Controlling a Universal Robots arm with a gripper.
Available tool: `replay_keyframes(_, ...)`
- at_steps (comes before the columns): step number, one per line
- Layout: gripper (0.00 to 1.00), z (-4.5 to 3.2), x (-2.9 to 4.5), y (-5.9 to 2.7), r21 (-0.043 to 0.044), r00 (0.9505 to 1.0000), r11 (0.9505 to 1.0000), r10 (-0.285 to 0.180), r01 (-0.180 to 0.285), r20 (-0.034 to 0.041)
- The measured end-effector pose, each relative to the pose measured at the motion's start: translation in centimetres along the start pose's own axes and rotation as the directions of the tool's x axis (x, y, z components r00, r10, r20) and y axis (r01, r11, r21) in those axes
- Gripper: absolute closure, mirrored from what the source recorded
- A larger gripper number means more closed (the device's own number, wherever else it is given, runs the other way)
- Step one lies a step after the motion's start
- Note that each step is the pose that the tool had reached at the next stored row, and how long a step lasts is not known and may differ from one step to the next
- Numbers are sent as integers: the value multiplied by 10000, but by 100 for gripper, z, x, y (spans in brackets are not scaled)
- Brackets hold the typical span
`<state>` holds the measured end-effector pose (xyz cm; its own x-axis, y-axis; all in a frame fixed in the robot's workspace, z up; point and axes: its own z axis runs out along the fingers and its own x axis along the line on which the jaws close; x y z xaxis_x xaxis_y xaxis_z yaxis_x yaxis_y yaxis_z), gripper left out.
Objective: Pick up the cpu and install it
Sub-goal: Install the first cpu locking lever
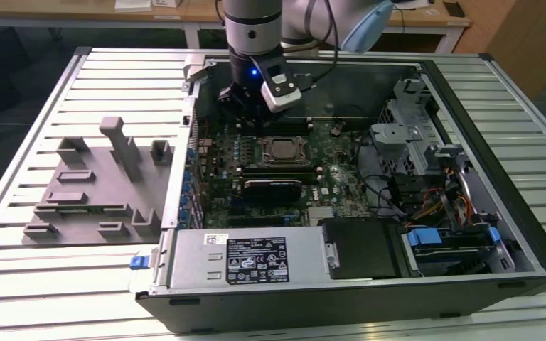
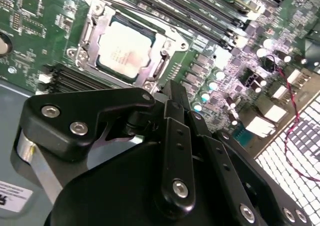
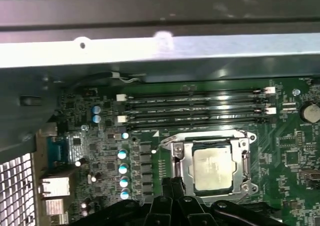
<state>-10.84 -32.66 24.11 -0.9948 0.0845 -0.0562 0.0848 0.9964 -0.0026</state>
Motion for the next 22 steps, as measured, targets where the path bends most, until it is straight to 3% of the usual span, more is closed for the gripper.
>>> replay_keyframes(8,89,-6,111,-10,-57,10000,10000,3,-3,-5)
replay_keyframes(11,89,-9,159,-14,-124,10000,9999,7,-7,-12)
replay_keyframes(14,89,-11,191,-17,-312,10000,9995,17,-18,-27)
replay_keyframes(20,89,-13,223,-20,-883,10000,9961,47,-53,-77)
replay_keyframes(22,89,-13,226,-20,-1016,9999,9948,53,-62,-90)
